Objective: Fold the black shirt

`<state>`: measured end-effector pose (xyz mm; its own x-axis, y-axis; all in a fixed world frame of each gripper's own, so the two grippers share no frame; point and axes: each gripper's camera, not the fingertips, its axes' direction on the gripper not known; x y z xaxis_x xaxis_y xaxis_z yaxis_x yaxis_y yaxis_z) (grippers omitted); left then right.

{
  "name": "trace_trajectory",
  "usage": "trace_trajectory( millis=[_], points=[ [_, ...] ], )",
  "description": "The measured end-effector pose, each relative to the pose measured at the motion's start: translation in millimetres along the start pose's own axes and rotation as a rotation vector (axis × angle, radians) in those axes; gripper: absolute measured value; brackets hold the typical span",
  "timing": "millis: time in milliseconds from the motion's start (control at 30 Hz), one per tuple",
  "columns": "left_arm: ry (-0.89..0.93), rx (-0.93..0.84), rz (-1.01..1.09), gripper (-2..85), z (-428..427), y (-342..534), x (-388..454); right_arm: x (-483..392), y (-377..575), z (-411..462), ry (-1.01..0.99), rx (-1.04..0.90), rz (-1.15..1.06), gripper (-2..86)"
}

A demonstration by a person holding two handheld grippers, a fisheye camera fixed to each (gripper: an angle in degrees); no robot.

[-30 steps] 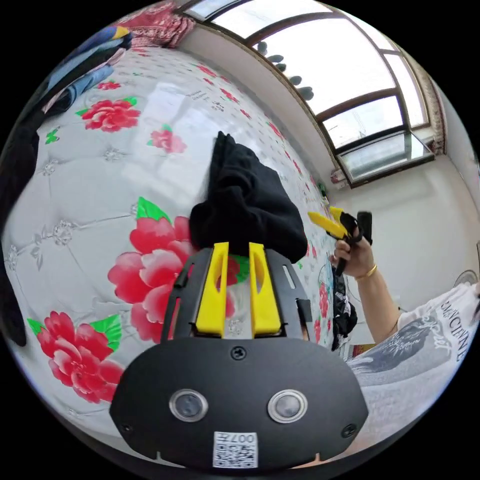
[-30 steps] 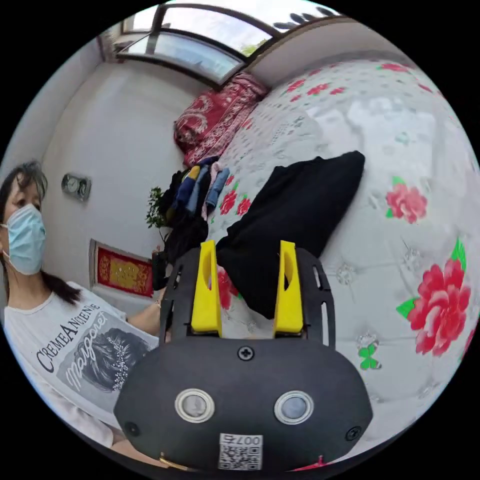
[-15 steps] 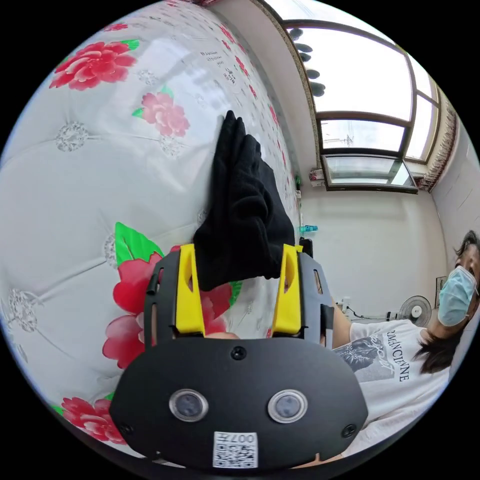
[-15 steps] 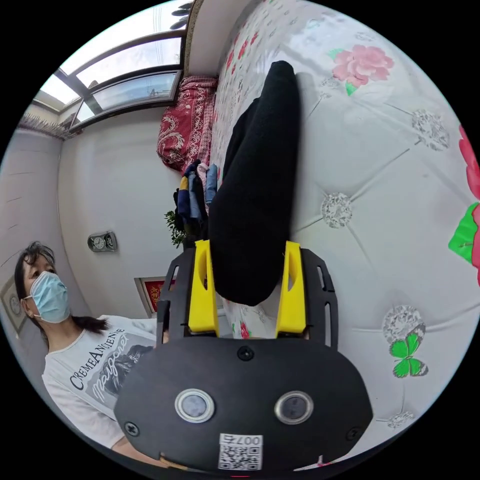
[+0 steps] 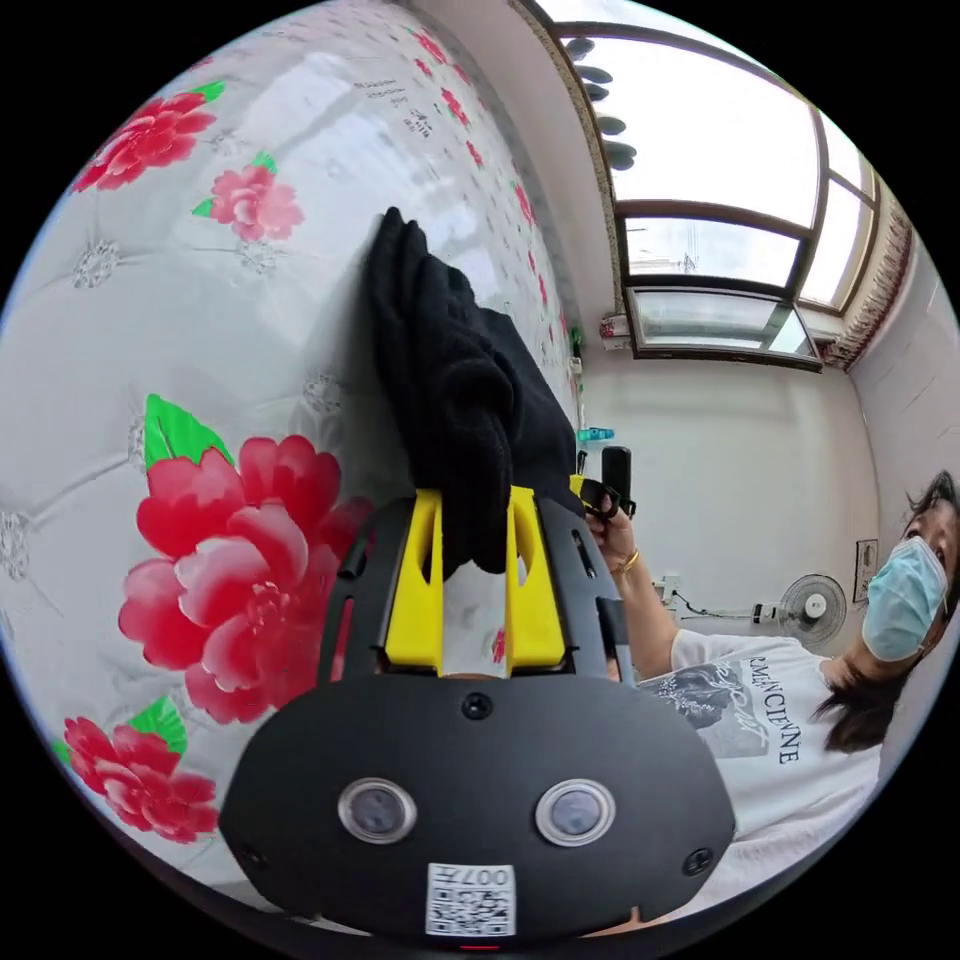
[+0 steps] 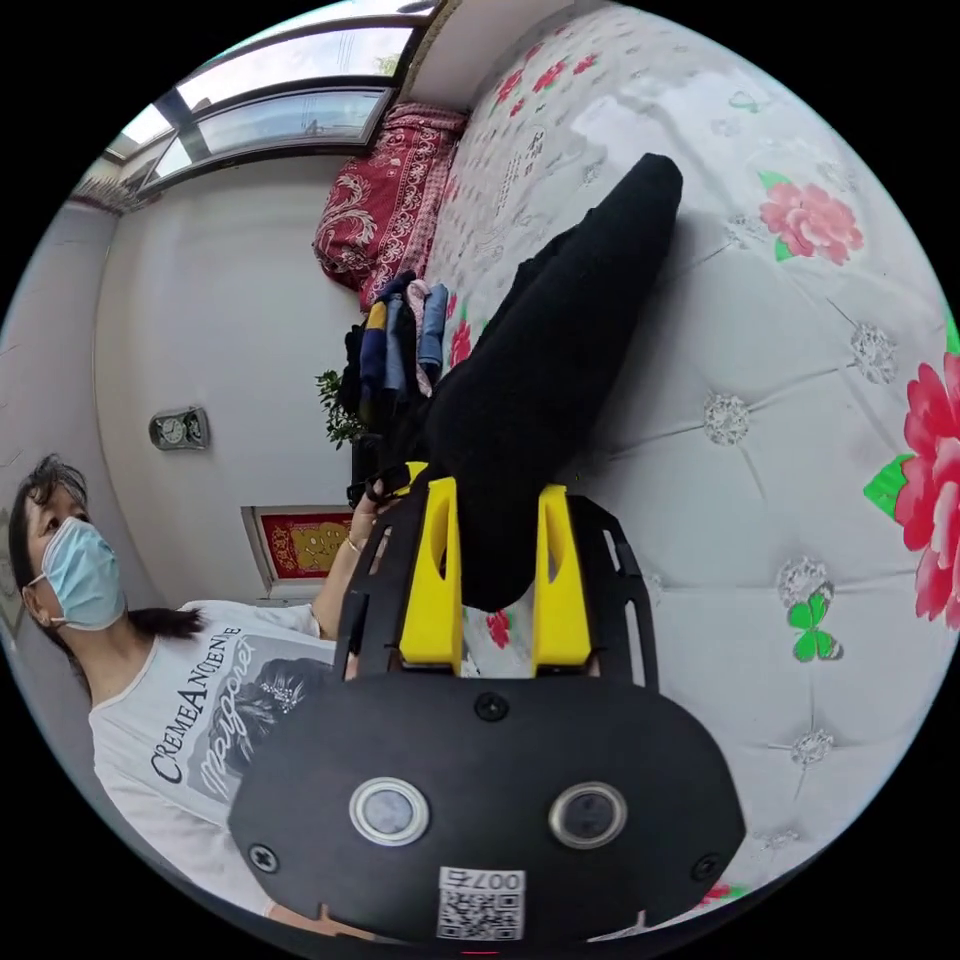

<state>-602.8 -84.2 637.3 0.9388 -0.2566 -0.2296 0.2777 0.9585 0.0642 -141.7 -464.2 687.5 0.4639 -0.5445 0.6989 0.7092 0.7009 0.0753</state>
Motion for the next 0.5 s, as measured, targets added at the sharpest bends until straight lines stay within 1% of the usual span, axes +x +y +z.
trace_trajectory(
  millis=[133, 200, 333, 500],
  points=[
    [0.022, -0.005, 0.013, 8.5, -19, 57, 22, -31, 45, 4, -0.007, -0.023, -0.030, 8.3],
    [0.030, 0.001, 0.002, 8.5, -32, 101, 32, -48, 77, 13, -0.019, -0.061, -0.032, 8.0],
    [0.036, 0.035, -0.017, 8.9, -54, 166, 48, -73, 112, 32, -0.047, -0.131, -0.021, 7.7],
    [0.026, 0.101, -0.048, 8.9, -100, 242, 66, -142, 134, 78, -0.023, -0.272, -0.161, 7.6]
  ],
)
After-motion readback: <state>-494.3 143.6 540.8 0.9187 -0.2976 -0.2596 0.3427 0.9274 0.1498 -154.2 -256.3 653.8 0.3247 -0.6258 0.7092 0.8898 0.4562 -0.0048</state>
